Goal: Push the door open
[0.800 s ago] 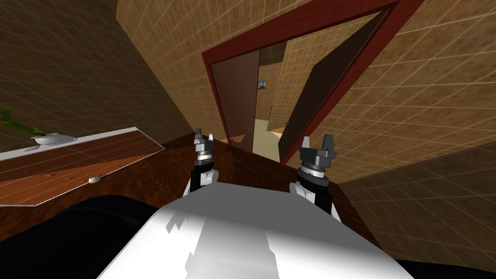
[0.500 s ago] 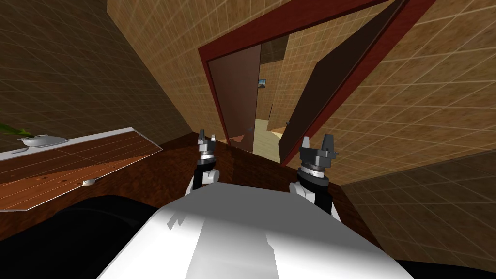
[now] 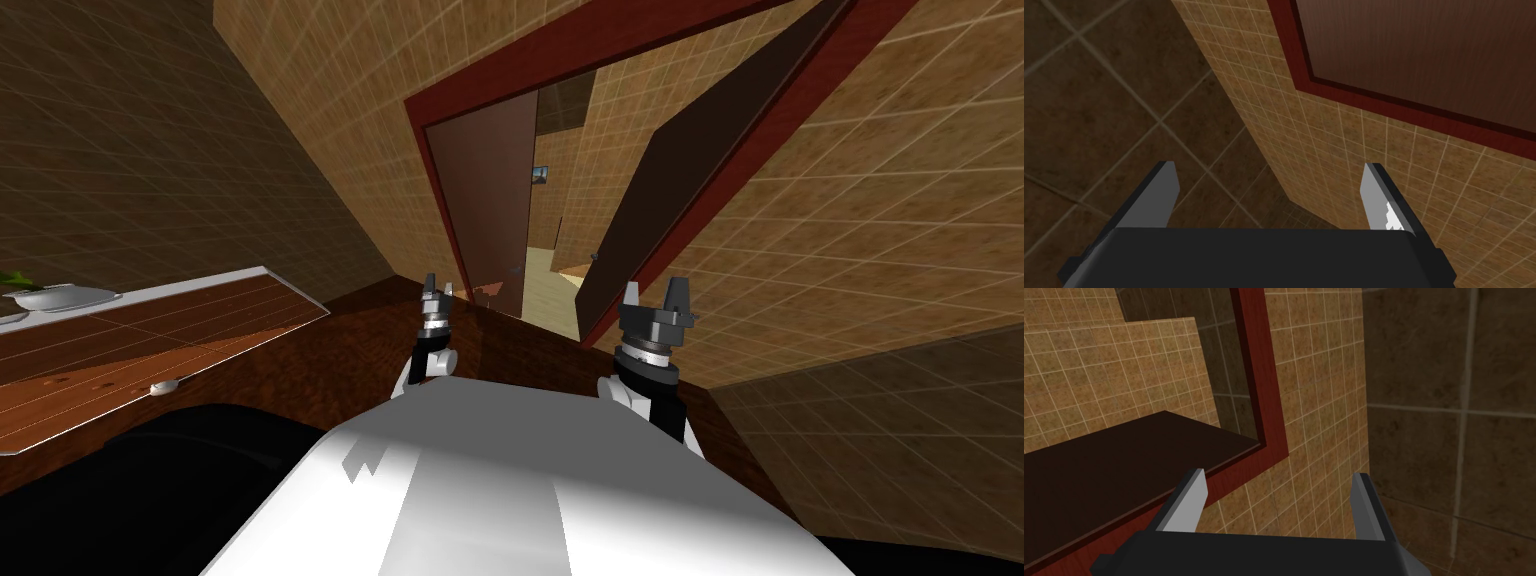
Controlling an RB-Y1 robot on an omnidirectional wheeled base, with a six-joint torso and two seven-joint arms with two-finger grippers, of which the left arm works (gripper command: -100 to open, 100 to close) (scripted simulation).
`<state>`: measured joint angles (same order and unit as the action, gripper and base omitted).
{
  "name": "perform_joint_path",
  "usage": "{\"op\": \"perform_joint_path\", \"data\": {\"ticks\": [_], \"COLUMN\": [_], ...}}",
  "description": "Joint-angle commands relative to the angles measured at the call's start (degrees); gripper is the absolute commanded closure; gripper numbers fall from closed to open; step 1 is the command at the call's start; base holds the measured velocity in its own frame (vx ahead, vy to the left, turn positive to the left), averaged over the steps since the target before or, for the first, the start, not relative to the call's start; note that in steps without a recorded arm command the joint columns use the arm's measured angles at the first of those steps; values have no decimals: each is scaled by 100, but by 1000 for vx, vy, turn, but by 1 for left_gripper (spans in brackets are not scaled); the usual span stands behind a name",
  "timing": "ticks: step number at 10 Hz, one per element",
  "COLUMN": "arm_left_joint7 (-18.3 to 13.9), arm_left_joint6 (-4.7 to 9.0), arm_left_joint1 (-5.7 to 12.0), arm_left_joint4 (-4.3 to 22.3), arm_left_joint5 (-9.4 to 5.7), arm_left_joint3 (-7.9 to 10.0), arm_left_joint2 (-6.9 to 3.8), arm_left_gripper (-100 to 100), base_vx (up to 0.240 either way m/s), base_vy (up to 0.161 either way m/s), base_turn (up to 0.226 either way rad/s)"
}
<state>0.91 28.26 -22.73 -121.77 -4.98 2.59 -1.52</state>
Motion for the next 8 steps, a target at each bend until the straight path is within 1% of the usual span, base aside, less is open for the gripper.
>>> {"op": "perform_joint_path", "data": {"ticks": [1, 4, 8], "arm_left_joint7": [8, -29, -86], "arm_left_joint6": [55, 137, 261], "arm_left_joint1": [73, 226, 457], "arm_left_joint4": [217, 633, 1261], "arm_left_joint5": [55, 116, 207], "arm_left_joint3": [-60, -99, -156], "arm_left_joint2": [-3, -63, -136], "arm_left_gripper": [-100, -100, -100], "base_vx": [113, 91, 97], "base_vy": [12, 14, 11], "base_turn": [-14, -13, -15]}}
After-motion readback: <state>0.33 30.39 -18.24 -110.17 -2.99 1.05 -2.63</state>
